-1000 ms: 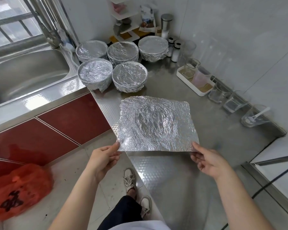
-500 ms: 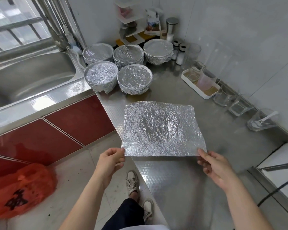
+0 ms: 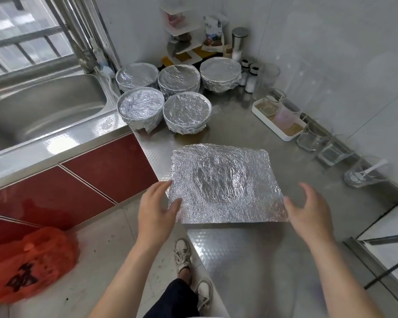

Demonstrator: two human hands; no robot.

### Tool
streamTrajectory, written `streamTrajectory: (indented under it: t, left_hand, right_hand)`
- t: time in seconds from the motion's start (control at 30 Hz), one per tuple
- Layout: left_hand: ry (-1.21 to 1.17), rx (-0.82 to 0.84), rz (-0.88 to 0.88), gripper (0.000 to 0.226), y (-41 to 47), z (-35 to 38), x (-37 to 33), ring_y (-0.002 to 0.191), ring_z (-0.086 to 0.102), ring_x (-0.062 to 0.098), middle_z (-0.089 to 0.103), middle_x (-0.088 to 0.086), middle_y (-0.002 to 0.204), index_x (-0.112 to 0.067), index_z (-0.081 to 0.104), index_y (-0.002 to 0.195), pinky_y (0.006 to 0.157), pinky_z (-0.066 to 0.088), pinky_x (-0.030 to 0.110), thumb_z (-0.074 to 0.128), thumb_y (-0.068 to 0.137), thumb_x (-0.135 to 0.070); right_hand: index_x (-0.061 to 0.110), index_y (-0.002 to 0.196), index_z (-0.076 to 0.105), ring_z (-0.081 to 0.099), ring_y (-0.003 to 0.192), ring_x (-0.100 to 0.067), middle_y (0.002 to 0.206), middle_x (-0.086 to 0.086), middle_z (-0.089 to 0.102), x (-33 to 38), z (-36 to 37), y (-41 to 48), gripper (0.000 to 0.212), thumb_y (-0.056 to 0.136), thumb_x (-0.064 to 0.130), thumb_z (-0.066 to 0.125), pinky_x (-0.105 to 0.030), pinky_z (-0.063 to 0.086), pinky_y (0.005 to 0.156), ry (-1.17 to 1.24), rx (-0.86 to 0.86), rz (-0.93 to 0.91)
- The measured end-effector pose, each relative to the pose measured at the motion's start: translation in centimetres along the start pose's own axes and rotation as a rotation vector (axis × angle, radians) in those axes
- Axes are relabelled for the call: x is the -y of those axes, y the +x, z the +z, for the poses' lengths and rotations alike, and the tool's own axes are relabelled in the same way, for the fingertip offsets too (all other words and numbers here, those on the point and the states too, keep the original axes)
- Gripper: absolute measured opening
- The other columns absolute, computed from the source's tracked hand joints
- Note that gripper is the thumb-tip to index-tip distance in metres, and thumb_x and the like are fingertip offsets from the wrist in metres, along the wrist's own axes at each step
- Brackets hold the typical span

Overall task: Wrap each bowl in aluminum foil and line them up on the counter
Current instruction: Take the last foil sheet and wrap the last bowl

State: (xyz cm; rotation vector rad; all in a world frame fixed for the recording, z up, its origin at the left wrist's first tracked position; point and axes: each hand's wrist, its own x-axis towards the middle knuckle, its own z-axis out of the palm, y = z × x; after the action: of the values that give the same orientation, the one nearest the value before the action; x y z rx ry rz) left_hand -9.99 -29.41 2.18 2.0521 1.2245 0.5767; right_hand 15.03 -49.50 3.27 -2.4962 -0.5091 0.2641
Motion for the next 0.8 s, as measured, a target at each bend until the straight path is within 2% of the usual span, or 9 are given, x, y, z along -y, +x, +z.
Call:
streamTrajectory:
  t: [0.1, 0.17, 0.23, 0.33, 0.43, 0.53, 0.63, 0.73, 0.8]
  left_hand:
    - [0.169, 0.194, 0.327, 0.031, 0.9, 2.0, -2.7, 0.132, 0.045, 0.018, 0.055, -0.004, 0.138, -0.026, 0.067, 0.123, 0.106, 0.041, 0.041, 0.063, 0.093, -0.035]
    - [0.281, 0.302, 0.525, 0.032, 0.9, 3.6, -2.8, 0.132, 0.047, 0.024, 0.056, 0.000, 0.139, -0.025, 0.068, 0.120, 0.106, 0.043, 0.046, 0.059, 0.093, -0.040]
    - [0.330, 0.339, 0.617, 0.033, 0.8, 4.5, -2.3, 0.128, 0.051, 0.027, 0.060, 0.001, 0.134, -0.026, 0.069, 0.113, 0.102, 0.046, 0.049, 0.052, 0.093, -0.045]
    - [0.349, 0.297, 0.669, 0.034, 0.8, 4.6, -1.9, 0.118, 0.059, 0.023, 0.067, -0.004, 0.122, -0.027, 0.073, 0.103, 0.095, 0.052, 0.044, 0.046, 0.092, -0.044]
    - [0.330, 0.268, 0.689, 0.032, 0.4, 4.5, -2.0, 0.112, 0.062, 0.019, 0.070, -0.008, 0.115, -0.027, 0.074, 0.103, 0.093, 0.053, 0.038, 0.048, 0.092, -0.042]
    - [0.341, 0.241, 0.666, 0.021, 0.1, 4.7, -1.5, 0.112, 0.063, 0.019, 0.070, -0.011, 0.114, -0.029, 0.075, 0.104, 0.092, 0.054, 0.037, 0.062, 0.088, -0.033]
    - [0.366, 0.220, 0.589, 0.033, -0.3, 4.9, -1.3, 0.109, 0.063, 0.019, 0.071, -0.010, 0.110, -0.029, 0.076, 0.101, 0.087, 0.056, 0.035, 0.085, 0.071, -0.019]
    - [0.369, 0.143, 0.591, 0.014, -0.1, 5.1, -1.4, 0.108, 0.064, 0.022, 0.072, -0.004, 0.109, -0.024, 0.076, 0.099, 0.088, 0.055, 0.039, 0.071, 0.086, -0.026]
    - [0.351, 0.149, 0.572, 0.024, 0.1, 5.4, -1.8, 0.116, 0.060, 0.025, 0.068, -0.001, 0.119, -0.022, 0.072, 0.107, 0.097, 0.050, 0.045, 0.055, 0.095, -0.035]
  right_hand:
    - [0.007, 0.132, 0.054, 0.046, 0.126, -0.039, 0.134, -0.019, 0.052, 4.4, 2.0, -0.7, 0.046, 0.090, 0.025, 0.058, -0.046, 0.037, 0.105, -0.112, 0.036, -0.475]
    - [0.022, 0.142, 0.044, 0.025, 0.143, -0.031, 0.153, -0.010, 0.034, 5.8, 4.2, -1.6, 0.050, 0.094, 0.035, 0.051, -0.048, 0.027, 0.112, -0.274, 0.195, -0.623]
    - [0.029, 0.148, 0.032, 0.009, 0.148, -0.024, 0.159, -0.002, 0.018, 5.6, 5.3, -2.0, 0.055, 0.096, 0.040, 0.048, -0.048, 0.020, 0.115, -0.315, 0.248, -0.539]
    - [0.017, 0.146, 0.034, 0.028, 0.140, -0.030, 0.153, -0.009, 0.033, 4.7, 5.3, -1.1, 0.064, 0.091, 0.040, 0.058, -0.047, 0.031, 0.108, -0.113, 0.091, -0.233]
    - [0.017, 0.141, 0.040, 0.044, 0.128, -0.028, 0.142, -0.006, 0.047, 4.3, 5.3, 0.2, 0.061, 0.089, 0.039, 0.062, -0.040, 0.036, 0.100, 0.082, 0.154, 0.032]
    - [0.021, 0.142, 0.040, 0.048, 0.126, -0.027, 0.141, -0.005, 0.051, 4.8, 5.5, 1.1, 0.051, 0.095, 0.036, 0.053, -0.037, 0.037, 0.100, 0.158, 0.216, 0.053]
    - [0.025, 0.150, 0.028, 0.043, 0.131, -0.029, 0.147, -0.005, 0.044, 5.7, 6.1, 1.6, 0.050, 0.101, 0.035, 0.038, -0.037, 0.034, 0.102, 0.053, 0.290, -0.010]
    - [0.024, 0.152, 0.022, 0.038, 0.136, -0.028, 0.152, -0.005, 0.037, 6.8, 6.7, 2.3, 0.052, 0.103, 0.037, 0.033, -0.037, 0.030, 0.105, 0.055, 0.315, -0.019]
    - [0.023, 0.153, 0.020, 0.036, 0.137, -0.029, 0.154, -0.005, 0.034, 6.7, 6.8, 3.0, 0.059, 0.100, 0.043, 0.037, -0.041, 0.026, 0.109, 0.108, 0.302, 0.056]
